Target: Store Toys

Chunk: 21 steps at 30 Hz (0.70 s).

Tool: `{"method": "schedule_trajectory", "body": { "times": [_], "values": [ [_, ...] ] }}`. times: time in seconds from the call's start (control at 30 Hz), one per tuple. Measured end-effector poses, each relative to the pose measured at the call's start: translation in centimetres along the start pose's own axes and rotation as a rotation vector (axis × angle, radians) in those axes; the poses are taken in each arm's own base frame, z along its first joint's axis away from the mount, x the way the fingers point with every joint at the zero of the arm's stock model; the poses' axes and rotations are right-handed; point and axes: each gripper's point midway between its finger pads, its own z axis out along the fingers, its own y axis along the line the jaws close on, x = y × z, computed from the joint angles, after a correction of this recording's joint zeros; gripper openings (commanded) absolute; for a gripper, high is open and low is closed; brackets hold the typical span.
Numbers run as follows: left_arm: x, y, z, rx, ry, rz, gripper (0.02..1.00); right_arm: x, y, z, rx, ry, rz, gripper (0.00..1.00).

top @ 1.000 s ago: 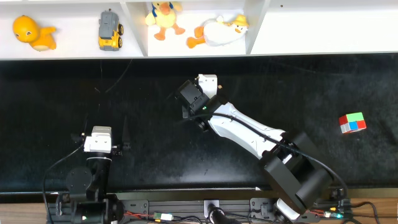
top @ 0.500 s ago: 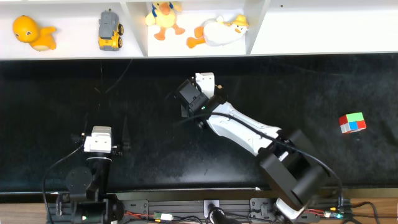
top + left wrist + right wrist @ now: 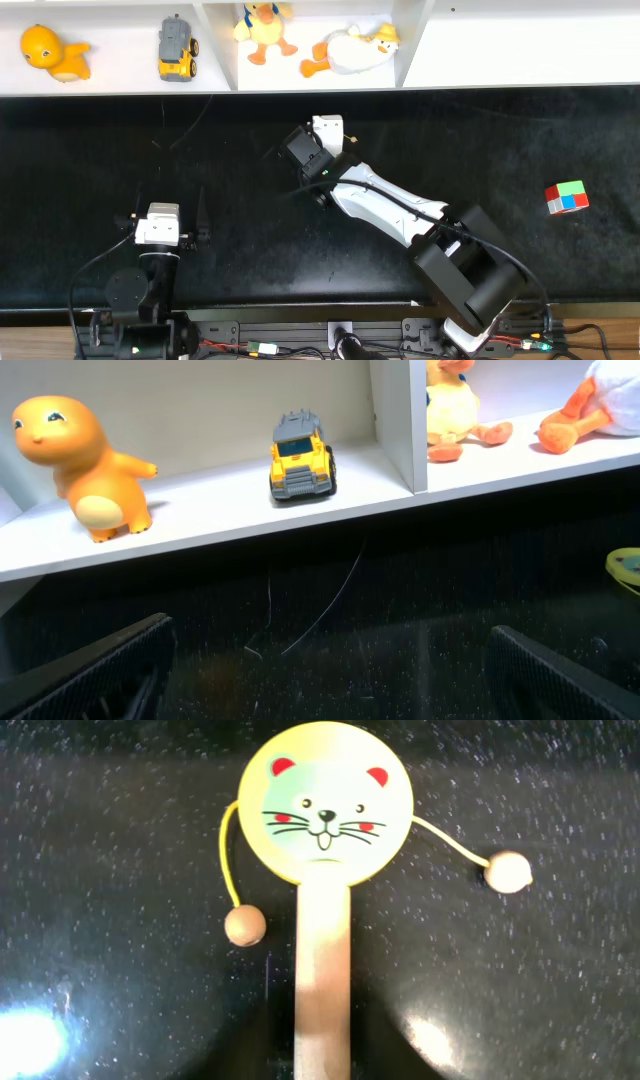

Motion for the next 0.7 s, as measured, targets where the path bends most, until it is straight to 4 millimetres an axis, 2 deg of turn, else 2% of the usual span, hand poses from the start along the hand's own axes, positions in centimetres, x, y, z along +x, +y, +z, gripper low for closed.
{"method": "schedule_trajectory", "body": {
  "times": [0.07,0.27,0.37,0.47,0.7],
  "values": [
    [0.0,0.0,0.0,0.0,0.0,0.0,0.998,-0.1,0.0,0.0,0.0,-0.004,-0.005,0.042],
    [0.0,0.0,0.0,0.0,0.0,0.0,0.998,-0.3,0.2,0.0,-0.008,-0.012,0.0,0.042],
    [0.0,0.0,0.0,0.0,0.0,0.0,0.998,0.2,-0.3,-0.2,0.012,0.008,-0.01,0.045],
    [0.0,0.0,0.0,0.0,0.0,0.0,0.998,1.1,-2.0,-1.5,0.059,0.04,-0.032,0.042],
    [0.0,0.0,0.0,0.0,0.0,0.0,0.998,2.0,-7.0,-5.9,0.061,-0.033,0.014,0.045]
  ]
}}
